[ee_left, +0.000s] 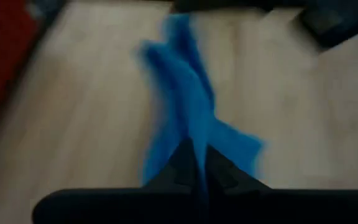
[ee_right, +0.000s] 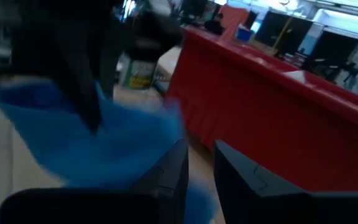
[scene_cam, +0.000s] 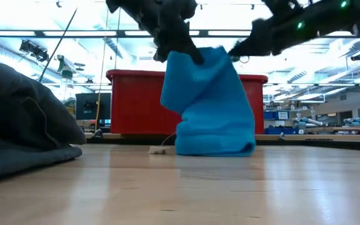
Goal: Fold laundry
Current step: Fold the light blue shorts
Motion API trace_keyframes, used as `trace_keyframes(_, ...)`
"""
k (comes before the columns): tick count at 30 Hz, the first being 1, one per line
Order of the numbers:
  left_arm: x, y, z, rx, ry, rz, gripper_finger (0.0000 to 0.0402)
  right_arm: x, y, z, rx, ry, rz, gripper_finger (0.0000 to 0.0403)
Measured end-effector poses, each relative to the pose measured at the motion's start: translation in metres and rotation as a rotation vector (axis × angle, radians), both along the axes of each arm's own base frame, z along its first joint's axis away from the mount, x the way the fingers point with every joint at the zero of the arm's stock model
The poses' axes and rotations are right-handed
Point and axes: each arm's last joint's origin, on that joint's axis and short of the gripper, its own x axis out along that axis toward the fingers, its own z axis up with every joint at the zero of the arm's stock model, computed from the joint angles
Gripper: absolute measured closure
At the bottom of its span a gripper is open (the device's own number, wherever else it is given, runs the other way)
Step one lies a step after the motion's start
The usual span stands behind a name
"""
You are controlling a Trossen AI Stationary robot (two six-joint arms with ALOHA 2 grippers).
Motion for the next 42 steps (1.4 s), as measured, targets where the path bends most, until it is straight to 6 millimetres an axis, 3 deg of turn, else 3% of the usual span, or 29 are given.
trace_keyframes(6, -0.003, 0.070, -0.046, 0.037, 0.141, 0.230, 0.0374, -0.008, -0.012, -0.006, 0.021, -0.003, -0.042, 0.0321)
trace_keyframes(9, -0.008, 0.098, -0.057, 0.020, 0.178, 0.302, 0.0346, -0.008, -0.018, -0.015, 0.045, 0.011, -0.064, 0.0321)
trace_keyframes(12, -0.016, 0.113, -0.061, -0.022, 0.208, 0.374, 0.0317, -0.007, -0.020, -0.020, 0.065, 0.012, -0.060, 0.0321)
trace_keyframes(14, -0.018, 0.112, -0.055, -0.048, 0.182, 0.378, 0.0300, -0.006, -0.019, -0.022, 0.072, 0.026, -0.028, 0.0321)
trace_keyframes(19, -0.009, 0.063, -0.031, -0.053, 0.107, 0.177, 0.0275, -0.002, -0.010, -0.031, 0.129, 0.130, 0.307, 0.0321)
trace_keyframes(23, -0.003, 0.010, -0.042, -0.015, 0.143, 0.016, 0.0272, 0.003, -0.002, -0.049, 0.183, 0.245, 0.563, 0.0321)
trace_keyframes(27, -0.010, -0.029, -0.070, -0.023, 0.152, 0.024, 0.0271, 0.009, 0.005, -0.069, 0.219, 0.305, 0.562, 0.0319)
trace_keyframes(33, -0.023, -0.086, -0.087, 0.023, 0.059, 0.049, 0.0271, 0.017, 0.012, -0.104, 0.113, 0.473, 0.460, 0.0278)
trace_keyframes(38, -0.030, -0.107, -0.088, 0.055, 0.039, 0.078, 0.0271, 0.028, 0.014, -0.124, 0.106, 0.543, 0.434, 0.0223)
trace_keyframes(42, -0.036, -0.117, -0.091, 0.076, 0.082, 0.036, 0.0271, 0.035, 0.011, -0.133, 0.126, 0.538, 0.381, 0.0210)
